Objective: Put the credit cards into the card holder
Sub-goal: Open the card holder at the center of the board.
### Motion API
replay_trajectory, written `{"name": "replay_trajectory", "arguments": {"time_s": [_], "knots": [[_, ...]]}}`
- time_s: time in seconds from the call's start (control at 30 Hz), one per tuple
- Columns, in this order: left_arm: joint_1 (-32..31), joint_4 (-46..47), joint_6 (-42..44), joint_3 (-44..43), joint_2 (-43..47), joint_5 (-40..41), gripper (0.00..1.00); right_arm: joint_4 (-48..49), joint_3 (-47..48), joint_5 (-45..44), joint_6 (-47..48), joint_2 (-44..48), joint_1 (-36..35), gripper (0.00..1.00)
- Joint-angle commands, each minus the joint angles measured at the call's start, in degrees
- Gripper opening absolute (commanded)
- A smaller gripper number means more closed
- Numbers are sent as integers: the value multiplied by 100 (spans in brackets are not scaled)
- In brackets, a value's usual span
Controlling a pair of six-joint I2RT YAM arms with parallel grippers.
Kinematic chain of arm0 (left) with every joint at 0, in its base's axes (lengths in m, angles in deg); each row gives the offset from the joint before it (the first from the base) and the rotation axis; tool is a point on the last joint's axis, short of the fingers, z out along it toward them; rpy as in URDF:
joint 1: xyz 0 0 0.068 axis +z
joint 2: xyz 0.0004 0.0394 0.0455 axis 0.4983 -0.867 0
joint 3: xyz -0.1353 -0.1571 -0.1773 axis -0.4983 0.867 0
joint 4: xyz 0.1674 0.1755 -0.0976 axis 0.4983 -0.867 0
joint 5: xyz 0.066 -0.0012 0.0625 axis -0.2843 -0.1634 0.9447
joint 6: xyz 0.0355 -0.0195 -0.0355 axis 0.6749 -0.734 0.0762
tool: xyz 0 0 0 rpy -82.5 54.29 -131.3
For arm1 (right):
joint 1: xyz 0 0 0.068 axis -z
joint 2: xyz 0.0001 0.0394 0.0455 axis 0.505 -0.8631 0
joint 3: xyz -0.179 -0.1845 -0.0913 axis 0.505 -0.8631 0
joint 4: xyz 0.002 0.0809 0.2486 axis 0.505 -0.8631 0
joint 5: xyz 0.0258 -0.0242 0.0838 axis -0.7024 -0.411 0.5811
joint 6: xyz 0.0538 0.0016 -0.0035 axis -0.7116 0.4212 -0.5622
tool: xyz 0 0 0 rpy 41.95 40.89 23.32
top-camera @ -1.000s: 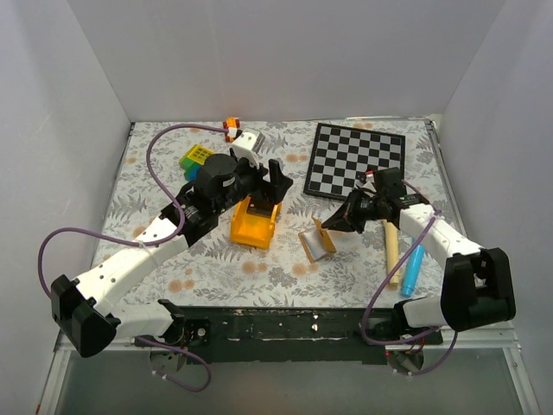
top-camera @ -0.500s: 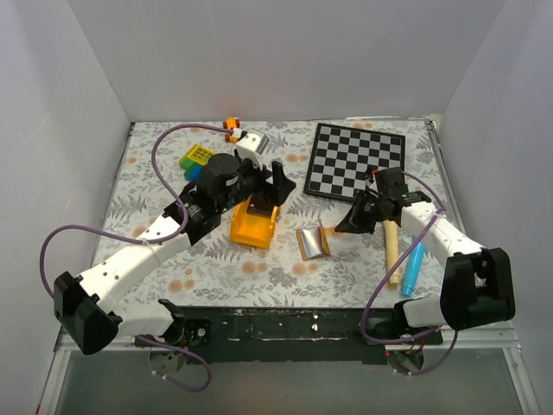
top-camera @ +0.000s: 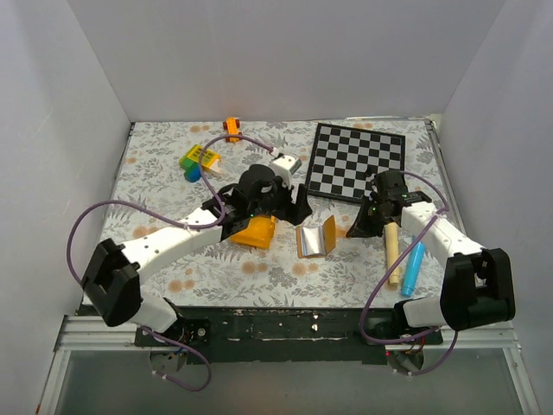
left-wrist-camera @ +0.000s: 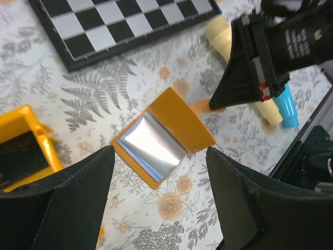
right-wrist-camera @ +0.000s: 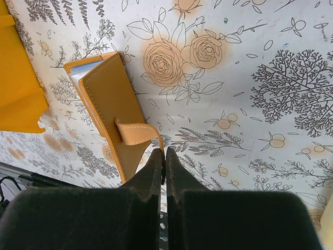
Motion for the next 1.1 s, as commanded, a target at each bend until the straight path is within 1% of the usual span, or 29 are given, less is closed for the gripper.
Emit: {"name": "replay_trajectory", "arguments": {"time_s": [0.0,0.07,0.13,0.17,0.23,0.3,0.37,0.4,0.57,0.9,1.07], "knots": [[-479,126,-13,165,-461,355,70,-30,128,-144,122,74,31,1],[-524,144,-206,235,-672,610,67,-30,128,-126,114,57,31,1],[-515,248,-312,341,-830,610,64,-4,120,-126,114,65,31,1],[-515,310,-330,393,-909,610,61,5,120,-117,122,57,31,1],[-524,389,-348,420,-1050,610,50,14,137,-108,122,30,31,1],[-524,486,-357,455,-1147,523,31,14,163,-82,140,13,31,1],[-533,591,-348,490,-1235,531,8,5,172,-82,140,13,31,1],[-533,644,-339,491,-1288,523,0,14,172,-73,140,13,31,1],[-533,820,-278,543,-1481,452,0,14,164,-117,140,22,31,1],[-542,847,-330,745,-1806,610,0,14,137,-249,193,-84,40,1],[-542,856,-286,710,-2000,610,0,23,111,-275,219,-119,49,1]]}}
